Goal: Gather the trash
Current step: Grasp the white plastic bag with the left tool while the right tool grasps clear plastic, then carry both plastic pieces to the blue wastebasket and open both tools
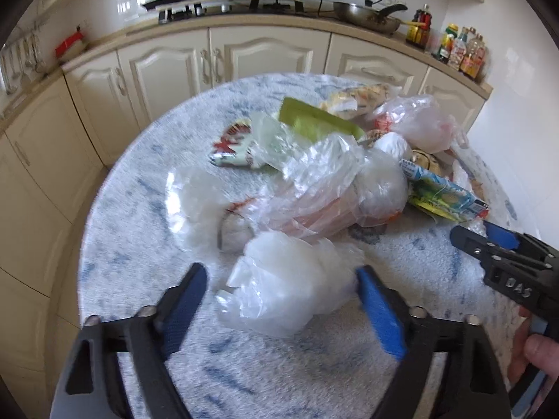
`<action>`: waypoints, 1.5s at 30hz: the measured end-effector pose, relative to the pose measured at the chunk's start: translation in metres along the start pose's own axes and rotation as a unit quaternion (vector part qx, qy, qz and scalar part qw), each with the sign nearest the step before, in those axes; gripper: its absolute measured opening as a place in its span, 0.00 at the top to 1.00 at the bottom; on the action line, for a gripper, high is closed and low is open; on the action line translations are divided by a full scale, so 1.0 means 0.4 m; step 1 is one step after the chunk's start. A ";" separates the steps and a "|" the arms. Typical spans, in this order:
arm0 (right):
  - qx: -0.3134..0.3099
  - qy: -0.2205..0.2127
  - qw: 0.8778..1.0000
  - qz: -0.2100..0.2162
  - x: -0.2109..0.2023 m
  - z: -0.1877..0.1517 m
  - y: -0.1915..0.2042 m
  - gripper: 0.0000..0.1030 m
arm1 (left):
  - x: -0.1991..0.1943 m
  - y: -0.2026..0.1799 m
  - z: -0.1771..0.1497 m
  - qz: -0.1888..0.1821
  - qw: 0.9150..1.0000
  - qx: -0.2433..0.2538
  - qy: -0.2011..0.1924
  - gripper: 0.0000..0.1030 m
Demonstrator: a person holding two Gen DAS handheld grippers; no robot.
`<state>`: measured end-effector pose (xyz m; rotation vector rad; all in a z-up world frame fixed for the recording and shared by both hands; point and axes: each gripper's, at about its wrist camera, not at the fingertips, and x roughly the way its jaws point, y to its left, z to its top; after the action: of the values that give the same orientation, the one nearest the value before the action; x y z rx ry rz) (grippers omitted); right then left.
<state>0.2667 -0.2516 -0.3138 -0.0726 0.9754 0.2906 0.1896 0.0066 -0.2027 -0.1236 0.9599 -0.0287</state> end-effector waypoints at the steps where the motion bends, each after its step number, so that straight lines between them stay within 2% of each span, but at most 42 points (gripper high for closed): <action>1: -0.004 -0.001 1.000 0.001 0.000 0.001 0.000 0.56 | 0.007 -0.001 0.005 -0.011 1.000 -0.004 0.004 0.38; 2: -0.001 -0.002 1.000 0.005 -0.004 -0.001 -0.005 0.68 | 0.009 0.000 0.009 -0.013 1.000 -0.003 0.002 0.39; 3: 0.001 -0.002 1.000 0.006 -0.003 0.000 -0.008 0.72 | 0.007 -0.001 0.009 -0.015 1.000 0.002 0.001 0.47; 5: 0.011 -0.003 1.000 0.014 -0.011 -0.010 -0.021 0.80 | 0.008 0.000 0.005 -0.023 1.000 0.006 0.003 0.50; 10: 0.043 -0.009 0.998 0.039 -0.039 -0.041 -0.055 0.82 | -0.006 0.013 -0.011 -0.051 0.999 0.001 0.003 0.53; 15: 0.073 -0.019 0.995 0.064 -0.076 -0.074 -0.088 0.82 | -0.045 0.001 -0.040 -0.062 0.998 0.016 -0.007 0.54; 22: 0.105 -0.047 0.989 0.088 -0.142 -0.095 -0.143 0.82 | -0.118 -0.079 -0.059 -0.077 0.995 0.057 -0.034 0.54; 29: 0.133 -0.097 0.983 0.075 -0.253 -0.117 -0.236 0.82 | -0.169 -0.200 -0.044 -0.112 0.985 0.112 -0.061 0.54; 33: 0.162 -0.124 0.978 0.046 -0.333 -0.156 -0.330 0.82 | -0.196 -0.321 -0.028 -0.158 0.971 0.163 -0.072 0.54; 39: 0.233 -0.143 0.961 -0.032 -0.449 -0.266 -0.529 0.82 | -0.182 -0.556 -0.050 -0.232 0.938 0.252 -0.058 0.53; 43: 0.284 -0.116 0.949 -0.077 -0.453 -0.371 -0.659 0.82 | -0.120 -0.725 -0.108 -0.281 0.912 0.299 -0.005 0.53; 45: 0.303 -0.101 0.944 -0.087 -0.441 -0.418 -0.704 0.82 | -0.085 -0.789 -0.129 -0.293 0.902 0.316 0.017 0.53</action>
<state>0.1167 -0.5906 -0.2817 0.4248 0.8129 -0.1709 0.1376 -0.3086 -0.1672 0.1943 0.8773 -0.8959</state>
